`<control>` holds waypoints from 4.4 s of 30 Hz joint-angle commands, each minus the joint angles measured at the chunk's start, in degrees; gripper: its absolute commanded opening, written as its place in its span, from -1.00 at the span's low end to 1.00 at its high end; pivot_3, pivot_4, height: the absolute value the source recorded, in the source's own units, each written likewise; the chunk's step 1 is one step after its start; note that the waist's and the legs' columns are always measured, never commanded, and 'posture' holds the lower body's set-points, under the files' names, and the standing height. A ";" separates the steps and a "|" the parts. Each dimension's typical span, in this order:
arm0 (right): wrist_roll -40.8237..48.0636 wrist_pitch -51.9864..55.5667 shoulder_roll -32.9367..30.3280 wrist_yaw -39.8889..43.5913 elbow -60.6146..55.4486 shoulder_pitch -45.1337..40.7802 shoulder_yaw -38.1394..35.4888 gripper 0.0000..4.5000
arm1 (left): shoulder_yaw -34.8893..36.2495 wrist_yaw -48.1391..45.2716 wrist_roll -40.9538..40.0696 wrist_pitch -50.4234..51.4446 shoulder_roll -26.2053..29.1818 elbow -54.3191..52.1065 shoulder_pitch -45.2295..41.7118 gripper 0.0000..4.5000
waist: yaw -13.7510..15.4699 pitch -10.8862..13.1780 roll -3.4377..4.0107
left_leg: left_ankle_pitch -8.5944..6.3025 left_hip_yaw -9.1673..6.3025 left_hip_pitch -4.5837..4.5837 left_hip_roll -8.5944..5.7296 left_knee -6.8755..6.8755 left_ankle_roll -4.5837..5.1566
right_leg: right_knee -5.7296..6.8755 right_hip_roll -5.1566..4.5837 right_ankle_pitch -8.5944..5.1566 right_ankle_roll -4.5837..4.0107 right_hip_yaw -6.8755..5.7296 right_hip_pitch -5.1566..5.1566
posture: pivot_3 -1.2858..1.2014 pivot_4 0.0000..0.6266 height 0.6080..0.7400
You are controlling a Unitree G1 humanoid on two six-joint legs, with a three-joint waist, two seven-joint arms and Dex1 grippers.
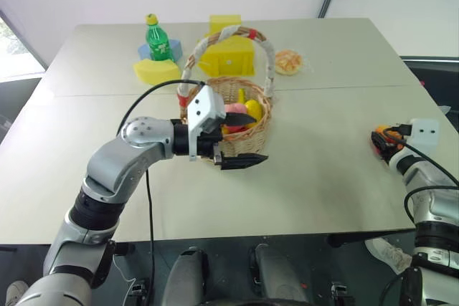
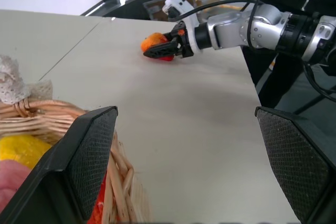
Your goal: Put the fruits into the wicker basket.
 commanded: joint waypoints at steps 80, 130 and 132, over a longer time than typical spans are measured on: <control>2.10 0.42 20.47 0.47 -23.97 -17.57 18.20 -0.97 | 24.07 5.72 -12.92 -0.89 9.80 -6.70 18.17 1.00 | -0.22 0.10 0.06 | -0.01 -0.03 -0.15 0.10 -0.12 0.01 | 0.01 -0.13 0.01 -0.03 -0.04 -0.25 | 0.03 -0.52 1.00; 14.48 -0.41 -6.75 20.03 -46.54 12.30 4.19 0.33 | 29.02 8.71 -4.79 -7.49 11.64 6.63 23.08 1.00 | -0.19 0.13 0.11 | -0.02 0.01 -0.05 0.13 -0.13 0.03 | -0.04 -0.08 0.00 -0.03 0.00 -0.13 | 0.03 -0.52 1.00; 14.30 1.20 -7.31 21.68 -47.98 12.53 8.04 0.33 | 28.87 9.26 -3.56 -7.68 11.78 7.08 24.11 1.00 | -0.14 0.14 0.10 | -0.02 0.01 -0.01 0.16 -0.13 0.03 | -0.03 -0.08 -0.01 -0.03 0.00 -0.12 | 0.03 -0.52 1.00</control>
